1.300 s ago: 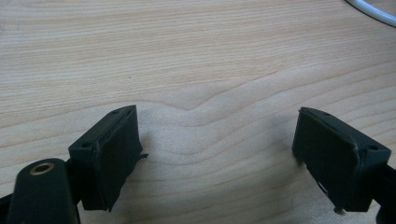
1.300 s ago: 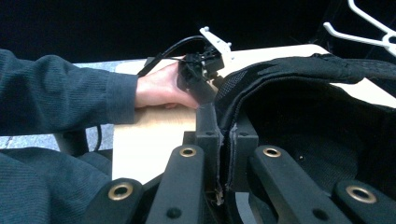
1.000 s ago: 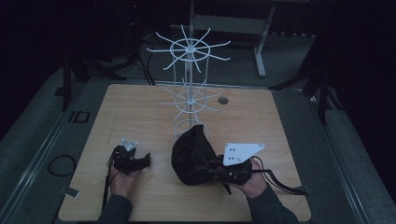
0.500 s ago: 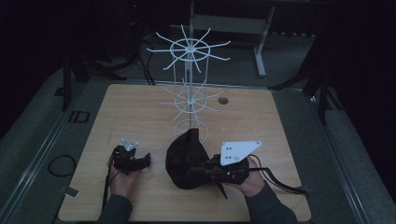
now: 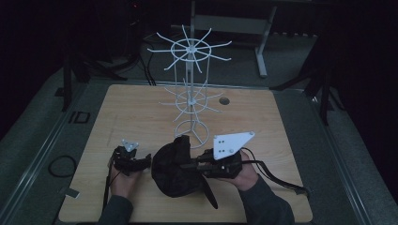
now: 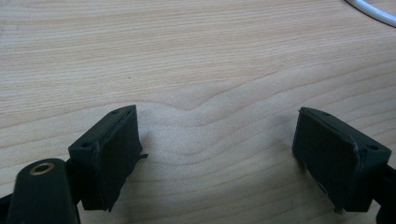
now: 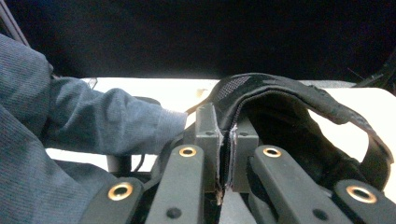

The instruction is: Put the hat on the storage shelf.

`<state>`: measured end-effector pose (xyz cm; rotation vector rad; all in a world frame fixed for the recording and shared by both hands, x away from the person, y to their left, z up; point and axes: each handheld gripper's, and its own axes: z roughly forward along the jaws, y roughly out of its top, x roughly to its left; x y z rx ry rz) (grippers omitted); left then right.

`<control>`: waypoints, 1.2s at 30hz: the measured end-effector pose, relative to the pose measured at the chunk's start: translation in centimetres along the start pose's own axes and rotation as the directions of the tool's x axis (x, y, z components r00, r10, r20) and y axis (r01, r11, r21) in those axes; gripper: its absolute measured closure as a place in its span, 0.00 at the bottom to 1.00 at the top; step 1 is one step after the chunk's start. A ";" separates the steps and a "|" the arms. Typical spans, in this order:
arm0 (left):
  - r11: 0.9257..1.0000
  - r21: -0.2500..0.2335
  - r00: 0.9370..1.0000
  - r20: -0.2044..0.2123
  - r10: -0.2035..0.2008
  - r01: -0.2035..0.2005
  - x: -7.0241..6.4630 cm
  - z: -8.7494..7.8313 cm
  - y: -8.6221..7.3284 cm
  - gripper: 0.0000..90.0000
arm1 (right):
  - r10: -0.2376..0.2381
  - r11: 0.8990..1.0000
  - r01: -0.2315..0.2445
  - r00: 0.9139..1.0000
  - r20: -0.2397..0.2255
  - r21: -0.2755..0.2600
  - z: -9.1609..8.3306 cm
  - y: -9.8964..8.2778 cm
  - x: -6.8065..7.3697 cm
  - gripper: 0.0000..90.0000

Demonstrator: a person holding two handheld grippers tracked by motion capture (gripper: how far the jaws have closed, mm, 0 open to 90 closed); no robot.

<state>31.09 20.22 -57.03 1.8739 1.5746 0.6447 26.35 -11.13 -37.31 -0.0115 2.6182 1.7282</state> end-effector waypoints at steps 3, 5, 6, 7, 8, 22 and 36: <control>1.000 0.003 1.000 0.001 0.003 -0.003 0.0 0.0 0.0 0.17 | -0.012 1.000 0.012 1.000 -0.012 -0.008 0.3 0.7 -0.4 0.95; 1.000 0.003 1.000 0.000 0.003 -0.003 0.0 0.0 0.0 0.17 | -0.015 1.000 0.014 1.000 -0.015 -0.015 0.5 1.1 -0.7 0.95; 1.000 0.003 1.000 0.001 0.006 -0.006 0.0 0.0 0.0 0.17 | -0.017 1.000 0.016 1.000 -0.017 -0.016 0.6 1.3 -0.8 0.95; 1.000 0.003 1.000 0.001 0.004 -0.004 0.0 0.0 0.0 0.17 | -0.019 1.000 0.019 1.000 -0.020 -0.020 0.6 1.5 -0.9 0.95; 1.000 -0.001 1.000 0.000 0.000 0.000 0.0 0.0 0.0 0.17 | -0.021 0.999 0.020 1.000 -0.022 -0.024 0.7 1.7 -1.0 0.95; 1.000 0.002 1.000 -0.006 0.001 -0.001 0.3 0.0 0.0 0.17 | -0.099 0.993 0.098 0.995 -0.017 -0.058 1.3 5.4 -2.2 0.95; 1.000 -0.001 1.000 -0.010 -0.001 0.001 0.3 0.0 -0.1 0.17 | -0.142 0.984 0.136 0.989 -0.047 -0.115 3.1 8.8 -3.3 0.95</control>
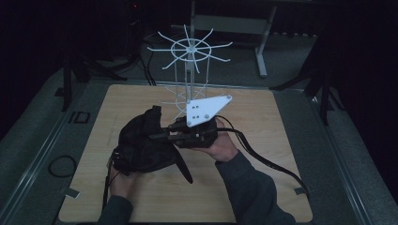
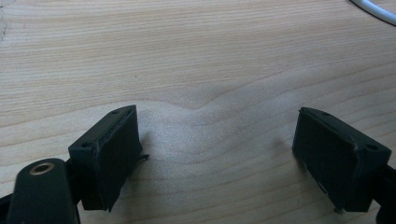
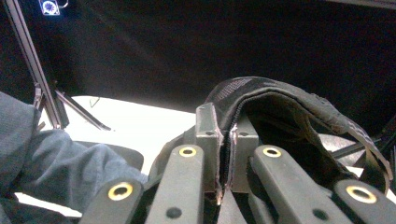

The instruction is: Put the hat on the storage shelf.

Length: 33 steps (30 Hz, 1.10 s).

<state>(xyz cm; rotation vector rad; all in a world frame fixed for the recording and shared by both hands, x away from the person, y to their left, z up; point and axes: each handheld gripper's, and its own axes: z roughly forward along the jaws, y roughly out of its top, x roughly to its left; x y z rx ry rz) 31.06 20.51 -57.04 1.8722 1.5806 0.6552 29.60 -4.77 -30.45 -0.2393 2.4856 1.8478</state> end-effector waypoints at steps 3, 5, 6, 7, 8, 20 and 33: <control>1.000 0.004 1.000 0.001 0.003 -0.003 0.0 0.0 0.0 0.17 | -0.006 1.000 0.006 1.000 0.000 -0.012 0.1 0.5 -0.2 0.95; 1.000 0.005 1.000 0.000 0.003 -0.003 0.0 -0.1 0.0 0.17 | -0.012 1.000 0.012 1.000 0.002 -0.017 0.1 0.9 -0.4 0.95; 1.000 0.003 1.000 0.000 0.001 -0.001 0.0 -0.1 0.0 0.17 | -0.014 1.000 0.014 1.000 0.004 -0.019 0.1 1.0 -0.5 0.95; 1.000 0.003 1.000 0.000 0.001 -0.001 0.0 -0.1 0.0 0.17 | -0.016 1.000 0.016 1.000 0.005 -0.020 0.2 1.1 -0.6 0.95; 1.000 0.003 1.000 0.000 0.000 0.000 0.0 -0.1 0.0 0.17 | -0.015 1.000 0.015 1.000 0.007 -0.024 0.1 1.3 -0.7 0.95; 1.000 0.002 1.000 0.000 -0.002 0.002 0.0 -0.1 0.0 0.17 | 0.004 0.998 -0.001 0.999 0.047 -0.057 -0.1 1.9 -2.3 0.95; 1.000 0.001 1.000 0.001 -0.005 0.005 0.0 -0.1 -0.1 0.17 | -0.015 0.996 0.021 0.997 0.073 -0.086 0.1 4.5 -3.3 0.95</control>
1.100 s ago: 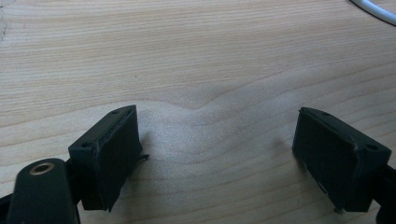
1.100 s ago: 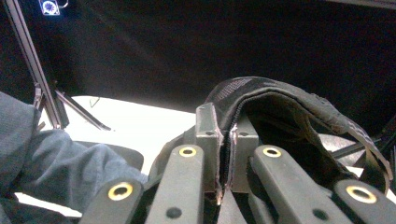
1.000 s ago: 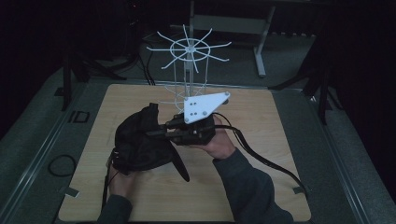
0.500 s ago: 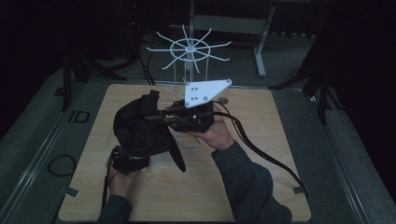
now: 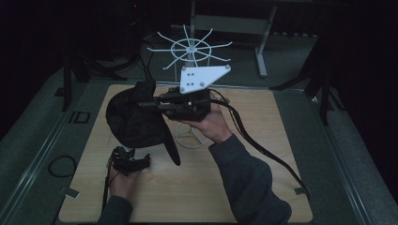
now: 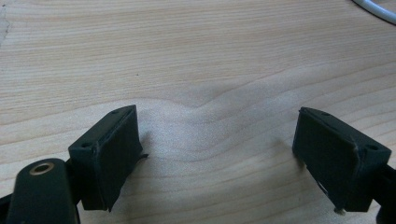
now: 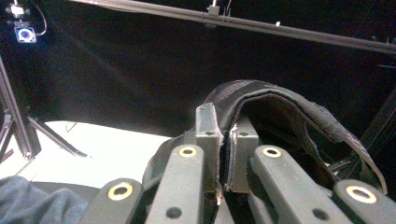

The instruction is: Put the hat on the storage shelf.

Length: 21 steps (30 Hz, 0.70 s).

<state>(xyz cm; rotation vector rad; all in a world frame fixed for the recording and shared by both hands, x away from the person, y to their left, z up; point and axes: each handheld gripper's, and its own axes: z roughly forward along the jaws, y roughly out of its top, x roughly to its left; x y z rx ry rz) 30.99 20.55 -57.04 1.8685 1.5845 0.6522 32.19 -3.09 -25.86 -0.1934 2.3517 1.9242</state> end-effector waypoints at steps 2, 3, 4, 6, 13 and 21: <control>1.000 0.004 1.000 0.000 0.005 -0.005 0.0 0.0 0.0 0.17 | 0.000 1.000 0.000 1.000 0.005 -0.004 0.1 0.4 -0.2 0.95; 1.000 0.001 1.000 0.000 0.002 -0.002 0.0 0.0 0.0 0.17 | -0.003 1.000 0.003 1.000 0.007 -0.011 0.1 0.6 -0.2 0.95; 1.000 -0.001 1.000 -0.001 -0.001 0.001 0.0 0.0 0.0 0.17 | 0.001 1.000 0.000 1.000 0.008 -0.014 0.1 0.6 -0.3 0.95; 1.000 -0.002 1.000 -0.001 -0.002 0.002 0.0 0.0 0.0 0.17 | 0.003 1.000 -0.002 1.000 0.015 -0.018 0.1 1.0 -0.6 0.95; 1.000 -0.003 1.000 -0.001 -0.005 0.005 0.0 0.0 0.0 0.17 | 0.006 0.999 -0.005 1.000 0.020 -0.033 0.3 2.0 -1.0 0.95; 1.000 0.000 1.000 0.000 -0.001 0.001 0.0 0.0 0.0 0.17 | 0.002 0.998 0.001 0.999 0.047 -0.060 -0.1 3.4 -1.3 0.95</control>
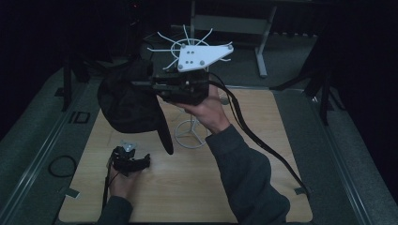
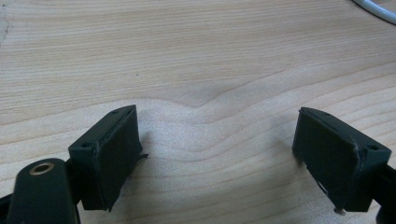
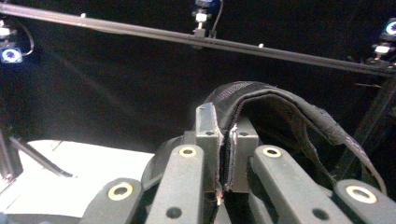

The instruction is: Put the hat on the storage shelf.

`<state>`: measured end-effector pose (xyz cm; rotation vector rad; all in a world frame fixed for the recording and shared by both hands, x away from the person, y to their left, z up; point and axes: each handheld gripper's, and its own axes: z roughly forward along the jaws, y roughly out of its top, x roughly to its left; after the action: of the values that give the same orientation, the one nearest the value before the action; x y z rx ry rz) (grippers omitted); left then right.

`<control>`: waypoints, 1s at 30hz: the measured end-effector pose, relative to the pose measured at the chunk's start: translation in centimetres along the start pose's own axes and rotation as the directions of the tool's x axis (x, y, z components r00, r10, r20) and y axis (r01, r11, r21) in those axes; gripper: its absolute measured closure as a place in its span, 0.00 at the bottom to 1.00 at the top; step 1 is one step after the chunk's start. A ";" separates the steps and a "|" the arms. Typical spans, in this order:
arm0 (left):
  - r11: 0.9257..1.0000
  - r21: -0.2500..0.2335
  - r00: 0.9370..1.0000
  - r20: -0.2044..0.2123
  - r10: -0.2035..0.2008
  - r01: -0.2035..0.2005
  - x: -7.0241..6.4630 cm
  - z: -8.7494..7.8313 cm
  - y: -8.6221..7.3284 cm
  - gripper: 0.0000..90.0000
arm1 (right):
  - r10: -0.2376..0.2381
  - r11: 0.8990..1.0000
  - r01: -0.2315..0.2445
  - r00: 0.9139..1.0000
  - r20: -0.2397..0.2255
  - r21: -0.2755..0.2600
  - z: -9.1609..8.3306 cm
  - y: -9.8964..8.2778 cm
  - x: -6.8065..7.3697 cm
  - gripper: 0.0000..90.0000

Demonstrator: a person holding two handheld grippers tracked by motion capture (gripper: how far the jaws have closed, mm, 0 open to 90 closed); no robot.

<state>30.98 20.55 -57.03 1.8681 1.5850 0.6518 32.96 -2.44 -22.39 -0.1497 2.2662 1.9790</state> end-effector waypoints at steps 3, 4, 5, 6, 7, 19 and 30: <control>1.000 -0.002 1.000 -0.001 -0.002 0.002 0.0 0.0 0.0 0.17 | 0.006 1.000 -0.005 1.000 0.010 -0.012 -0.3 0.2 -0.3 0.95; 1.000 -0.003 1.000 0.000 -0.002 0.002 0.0 0.0 0.0 0.17 | 0.007 1.000 -0.007 1.000 0.013 -0.014 -0.3 0.3 -0.4 0.95; 1.000 -0.003 1.000 -0.001 -0.002 0.002 0.0 0.0 0.0 0.17 | 0.010 1.000 -0.010 1.000 0.013 -0.017 -0.4 0.3 -0.4 0.95; 1.000 -0.003 1.000 -0.001 -0.003 0.003 0.0 0.0 0.0 0.17 | 0.010 1.000 -0.009 1.000 0.015 -0.021 -0.4 0.4 -0.5 0.95; 1.000 -0.002 1.000 0.000 -0.002 0.002 0.0 0.0 0.0 0.17 | 0.015 0.999 -0.015 1.000 0.016 -0.029 -0.5 0.4 -0.6 0.95; 1.000 -0.003 1.000 0.000 -0.003 0.003 0.0 0.0 0.0 0.17 | 0.037 0.998 -0.035 0.999 0.033 -0.049 -1.7 0.3 -1.4 0.95; 1.000 -0.003 1.000 -0.001 -0.002 0.002 0.0 0.0 0.0 0.17 | 0.045 0.997 -0.042 0.998 0.050 -0.057 -3.5 -0.7 -1.2 0.95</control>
<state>30.99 20.53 -57.05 1.8644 1.5860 0.6540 34.14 -6.04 -22.42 -0.0547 2.2021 2.0441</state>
